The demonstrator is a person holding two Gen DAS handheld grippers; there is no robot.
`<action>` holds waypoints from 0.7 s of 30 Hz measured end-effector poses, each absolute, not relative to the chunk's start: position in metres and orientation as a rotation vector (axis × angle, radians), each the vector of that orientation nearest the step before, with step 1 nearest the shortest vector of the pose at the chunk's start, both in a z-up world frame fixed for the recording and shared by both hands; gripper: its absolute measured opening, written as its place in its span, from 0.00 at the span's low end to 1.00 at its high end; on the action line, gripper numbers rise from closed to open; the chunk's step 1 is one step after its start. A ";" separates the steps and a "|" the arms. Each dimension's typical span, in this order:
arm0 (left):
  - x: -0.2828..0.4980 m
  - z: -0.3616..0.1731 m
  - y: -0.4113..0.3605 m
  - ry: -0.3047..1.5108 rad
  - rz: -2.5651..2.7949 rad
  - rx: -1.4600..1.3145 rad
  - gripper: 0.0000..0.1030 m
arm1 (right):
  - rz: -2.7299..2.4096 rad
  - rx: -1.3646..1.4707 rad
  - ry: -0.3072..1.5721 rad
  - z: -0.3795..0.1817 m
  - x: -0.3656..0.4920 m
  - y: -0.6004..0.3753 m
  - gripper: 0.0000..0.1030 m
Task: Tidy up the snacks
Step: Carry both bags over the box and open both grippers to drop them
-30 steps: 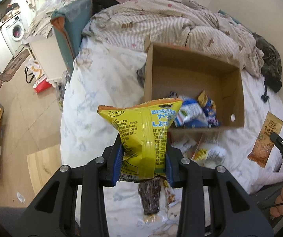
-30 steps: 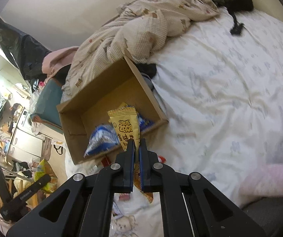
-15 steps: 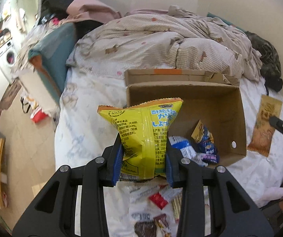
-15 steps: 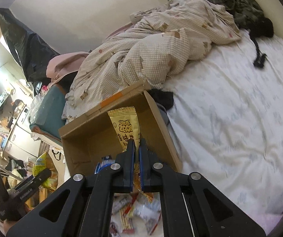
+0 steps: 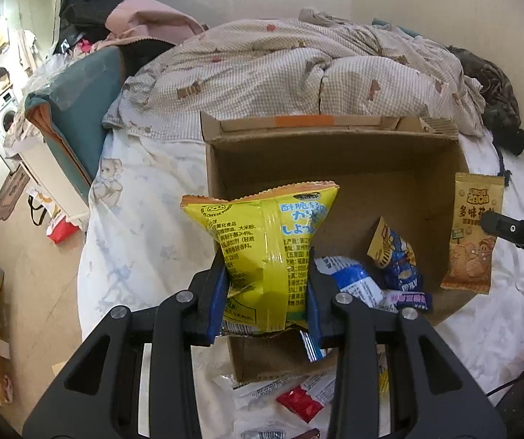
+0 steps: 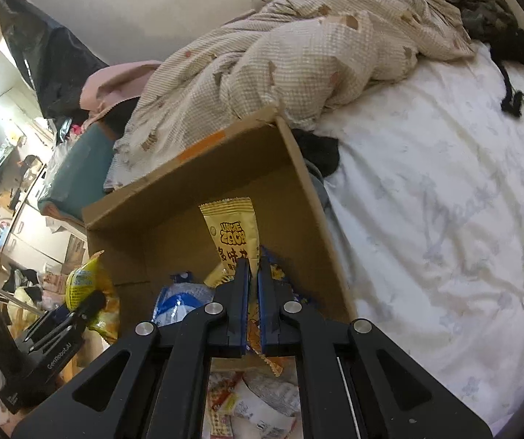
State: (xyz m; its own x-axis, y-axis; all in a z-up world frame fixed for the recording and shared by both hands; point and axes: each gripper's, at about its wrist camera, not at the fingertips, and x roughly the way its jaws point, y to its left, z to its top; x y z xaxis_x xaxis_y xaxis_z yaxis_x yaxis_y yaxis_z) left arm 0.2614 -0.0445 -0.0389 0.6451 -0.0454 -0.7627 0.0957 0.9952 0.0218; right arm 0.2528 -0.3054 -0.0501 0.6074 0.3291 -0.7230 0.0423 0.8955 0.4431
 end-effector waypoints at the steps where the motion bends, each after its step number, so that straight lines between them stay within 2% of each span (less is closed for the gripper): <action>1: 0.262 -0.039 -0.045 0.865 -0.078 0.061 0.31 | 0.173 0.443 0.911 -0.050 0.254 -0.304 0.04; 21: 0.265 -0.037 -0.037 0.865 -0.092 -0.024 0.33 | 0.192 0.513 0.990 -0.067 0.264 -0.302 0.05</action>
